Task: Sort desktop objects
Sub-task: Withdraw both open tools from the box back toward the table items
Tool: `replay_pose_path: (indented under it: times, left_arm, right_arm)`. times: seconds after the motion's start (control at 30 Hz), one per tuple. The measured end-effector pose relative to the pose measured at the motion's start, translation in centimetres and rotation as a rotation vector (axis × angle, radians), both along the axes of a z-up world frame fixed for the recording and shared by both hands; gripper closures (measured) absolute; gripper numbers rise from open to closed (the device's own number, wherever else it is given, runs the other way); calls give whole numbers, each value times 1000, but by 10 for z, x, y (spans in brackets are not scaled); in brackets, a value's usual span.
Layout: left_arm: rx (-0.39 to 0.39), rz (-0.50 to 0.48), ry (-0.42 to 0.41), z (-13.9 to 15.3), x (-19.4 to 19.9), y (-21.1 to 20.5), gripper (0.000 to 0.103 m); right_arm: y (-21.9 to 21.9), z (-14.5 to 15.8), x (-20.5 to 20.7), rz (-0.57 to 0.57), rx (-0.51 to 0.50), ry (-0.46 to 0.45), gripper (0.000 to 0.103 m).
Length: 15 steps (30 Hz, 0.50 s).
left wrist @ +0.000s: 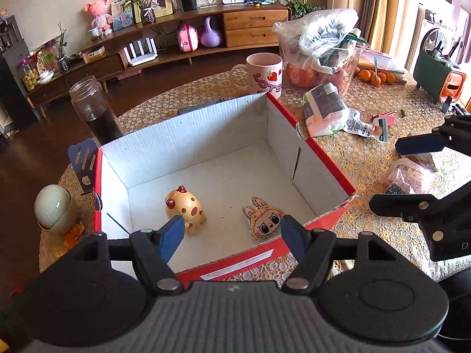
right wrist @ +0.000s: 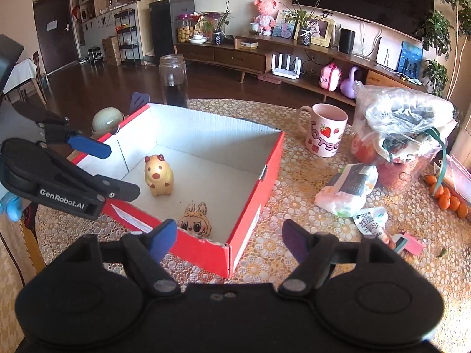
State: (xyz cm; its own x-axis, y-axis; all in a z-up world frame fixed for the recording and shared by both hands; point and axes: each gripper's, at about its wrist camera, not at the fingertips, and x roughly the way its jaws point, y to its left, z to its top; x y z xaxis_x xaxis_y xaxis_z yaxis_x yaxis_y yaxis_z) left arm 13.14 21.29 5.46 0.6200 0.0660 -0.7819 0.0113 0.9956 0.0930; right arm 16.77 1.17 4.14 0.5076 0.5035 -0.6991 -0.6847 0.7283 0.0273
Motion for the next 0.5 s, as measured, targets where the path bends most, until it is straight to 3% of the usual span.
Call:
replay_pose_path:
  times: [0.4, 0.5]
  left_arm:
    - [-44, -12, -119, 14, -39, -55, 31]
    - [-45, -36, -128, 12, -44, -72, 26]
  right_arm:
    - [-75, 7, -35, -88, 71, -65, 19]
    - [-98, 4, -43, -128, 69, -75, 17]
